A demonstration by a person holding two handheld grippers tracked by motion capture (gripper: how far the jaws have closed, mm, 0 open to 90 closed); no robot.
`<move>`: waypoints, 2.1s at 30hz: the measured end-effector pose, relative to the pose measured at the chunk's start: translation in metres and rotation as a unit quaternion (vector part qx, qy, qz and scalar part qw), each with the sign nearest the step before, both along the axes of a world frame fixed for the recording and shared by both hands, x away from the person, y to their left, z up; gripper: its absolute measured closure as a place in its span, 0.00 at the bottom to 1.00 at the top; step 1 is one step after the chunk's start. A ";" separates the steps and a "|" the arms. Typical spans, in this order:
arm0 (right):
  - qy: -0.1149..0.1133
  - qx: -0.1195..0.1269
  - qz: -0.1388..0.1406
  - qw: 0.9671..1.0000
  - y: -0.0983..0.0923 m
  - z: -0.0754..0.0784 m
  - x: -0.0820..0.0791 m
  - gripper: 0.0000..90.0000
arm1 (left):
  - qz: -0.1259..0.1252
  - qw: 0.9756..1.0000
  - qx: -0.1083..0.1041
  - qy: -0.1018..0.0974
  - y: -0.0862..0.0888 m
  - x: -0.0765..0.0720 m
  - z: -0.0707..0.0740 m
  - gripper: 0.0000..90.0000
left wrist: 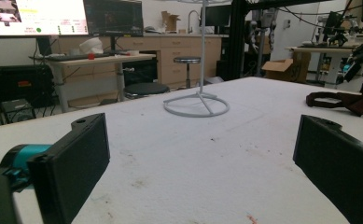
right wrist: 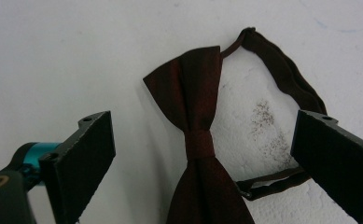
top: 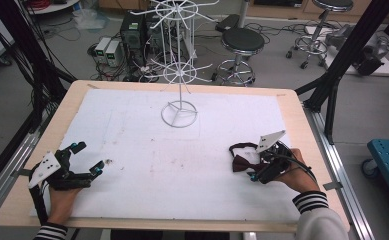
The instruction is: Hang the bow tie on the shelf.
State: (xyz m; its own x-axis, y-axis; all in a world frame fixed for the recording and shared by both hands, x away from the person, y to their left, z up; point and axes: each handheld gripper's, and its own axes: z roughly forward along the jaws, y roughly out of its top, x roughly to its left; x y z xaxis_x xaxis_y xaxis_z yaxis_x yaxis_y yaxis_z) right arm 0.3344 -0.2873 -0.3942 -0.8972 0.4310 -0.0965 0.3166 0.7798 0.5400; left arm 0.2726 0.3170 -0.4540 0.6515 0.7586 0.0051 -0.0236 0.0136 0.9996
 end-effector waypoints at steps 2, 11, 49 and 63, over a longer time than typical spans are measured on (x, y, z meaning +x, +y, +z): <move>0.001 -0.003 -0.003 1.000 0.000 -0.001 0.000 0.07 | 0.000 1.000 0.000 0.000 0.000 0.000 0.000 0.05; 0.031 -0.021 0.013 0.999 0.002 -0.008 0.005 0.26 | -0.001 1.000 0.001 0.000 0.000 0.000 0.000 0.05; 0.012 0.013 0.009 1.000 0.008 0.002 0.005 0.86 | -0.001 1.000 0.001 -0.001 0.000 0.000 0.000 0.05; 0.000 0.143 -0.042 0.989 0.005 0.017 0.006 0.85 | -0.001 1.000 0.001 -0.001 0.000 0.000 0.000 0.05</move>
